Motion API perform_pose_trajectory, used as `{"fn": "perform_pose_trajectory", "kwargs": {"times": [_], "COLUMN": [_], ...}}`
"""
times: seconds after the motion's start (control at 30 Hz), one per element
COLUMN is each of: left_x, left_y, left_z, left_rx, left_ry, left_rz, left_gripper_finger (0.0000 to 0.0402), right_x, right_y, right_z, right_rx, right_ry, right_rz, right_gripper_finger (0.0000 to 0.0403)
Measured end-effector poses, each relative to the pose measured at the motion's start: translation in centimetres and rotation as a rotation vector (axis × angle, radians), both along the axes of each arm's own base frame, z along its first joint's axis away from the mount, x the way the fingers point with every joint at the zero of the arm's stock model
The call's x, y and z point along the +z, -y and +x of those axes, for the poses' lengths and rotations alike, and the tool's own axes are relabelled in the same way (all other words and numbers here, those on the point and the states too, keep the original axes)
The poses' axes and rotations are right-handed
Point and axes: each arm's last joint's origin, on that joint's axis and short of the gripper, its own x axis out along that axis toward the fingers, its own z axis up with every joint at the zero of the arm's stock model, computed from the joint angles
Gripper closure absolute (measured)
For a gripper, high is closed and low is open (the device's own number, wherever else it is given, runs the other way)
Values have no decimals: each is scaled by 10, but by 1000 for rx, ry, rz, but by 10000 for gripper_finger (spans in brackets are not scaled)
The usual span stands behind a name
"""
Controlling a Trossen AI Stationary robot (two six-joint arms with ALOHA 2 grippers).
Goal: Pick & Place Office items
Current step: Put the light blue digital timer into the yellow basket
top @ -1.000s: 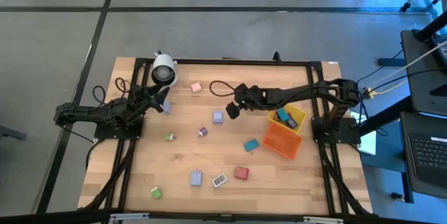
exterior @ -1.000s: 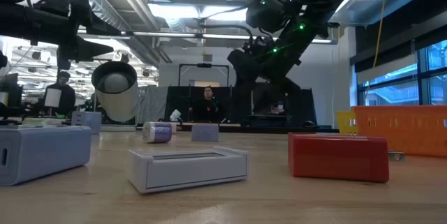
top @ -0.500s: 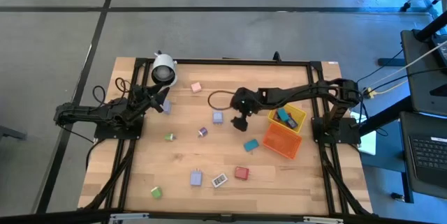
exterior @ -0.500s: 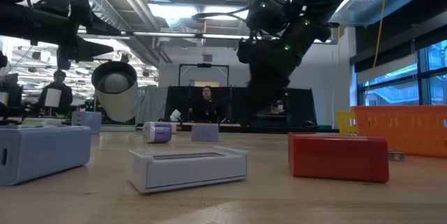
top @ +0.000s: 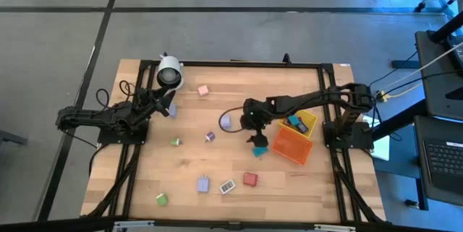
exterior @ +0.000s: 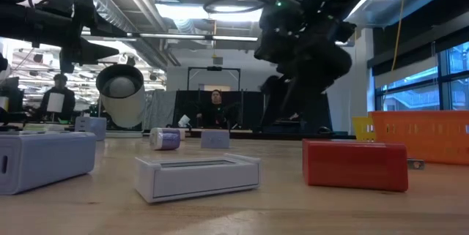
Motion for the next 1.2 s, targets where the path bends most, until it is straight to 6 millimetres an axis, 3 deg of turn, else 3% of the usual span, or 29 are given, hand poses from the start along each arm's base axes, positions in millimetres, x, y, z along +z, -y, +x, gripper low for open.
{"fn": "perform_pose_trajectory", "kwargs": {"times": [0.27, 0.57, 0.93, 1.2], "left_x": [0, 0, 0, 0], "left_y": [0, 0, 0, 0], "left_z": [0, 0, 0, 0], "left_rx": [0, 0, 0, 0], "left_ry": [-1, 0, 0, 0], "left_rz": [0, 0, 0, 0], "left_gripper_finger": [150, 150, 150, 150], "right_x": [-2, -8, -8, -11], "right_y": [-31, -58, -76, -76], "right_z": [-4, -19, -22, -21], "right_rx": [176, 262, 270, 235], "right_ry": [-14, -147, -154, -158], "right_rz": [-26, -186, -178, -262], "right_gripper_finger": [56, 56, 56, 56]}}
